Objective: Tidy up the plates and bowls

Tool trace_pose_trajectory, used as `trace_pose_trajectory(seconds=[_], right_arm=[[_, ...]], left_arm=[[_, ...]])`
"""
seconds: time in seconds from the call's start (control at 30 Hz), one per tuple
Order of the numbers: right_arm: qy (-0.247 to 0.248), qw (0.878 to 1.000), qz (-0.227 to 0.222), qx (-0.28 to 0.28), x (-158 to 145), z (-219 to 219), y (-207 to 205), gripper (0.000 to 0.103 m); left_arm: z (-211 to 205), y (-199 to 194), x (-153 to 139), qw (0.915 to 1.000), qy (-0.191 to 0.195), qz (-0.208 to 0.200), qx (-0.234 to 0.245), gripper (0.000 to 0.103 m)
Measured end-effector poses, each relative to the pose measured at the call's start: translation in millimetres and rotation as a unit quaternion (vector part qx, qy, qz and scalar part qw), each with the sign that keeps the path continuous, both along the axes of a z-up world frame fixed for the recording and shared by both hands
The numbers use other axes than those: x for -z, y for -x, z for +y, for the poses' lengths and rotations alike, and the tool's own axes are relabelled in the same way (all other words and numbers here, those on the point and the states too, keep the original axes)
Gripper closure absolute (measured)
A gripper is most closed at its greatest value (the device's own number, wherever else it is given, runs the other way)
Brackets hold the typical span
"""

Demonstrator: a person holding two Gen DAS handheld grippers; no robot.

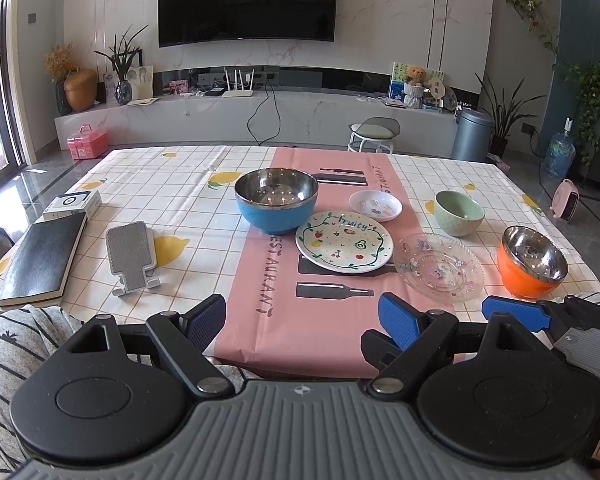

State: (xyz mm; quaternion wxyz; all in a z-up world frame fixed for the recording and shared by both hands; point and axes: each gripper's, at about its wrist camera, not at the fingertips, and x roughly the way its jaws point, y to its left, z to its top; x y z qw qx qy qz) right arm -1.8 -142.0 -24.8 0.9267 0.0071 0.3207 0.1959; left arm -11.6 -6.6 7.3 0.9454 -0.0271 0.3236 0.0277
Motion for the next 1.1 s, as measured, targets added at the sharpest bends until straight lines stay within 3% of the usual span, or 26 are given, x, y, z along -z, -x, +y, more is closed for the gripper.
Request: trace_pose_trajectory(seconds=[1.1], right_arm=[[-0.007,1.000,0.017,-0.003,7.7,-1.0,-1.4,0.003]], left_arm=[[-0.2,-4.0,9.0,0.9998,0.005,0.018,0.000,0.004]])
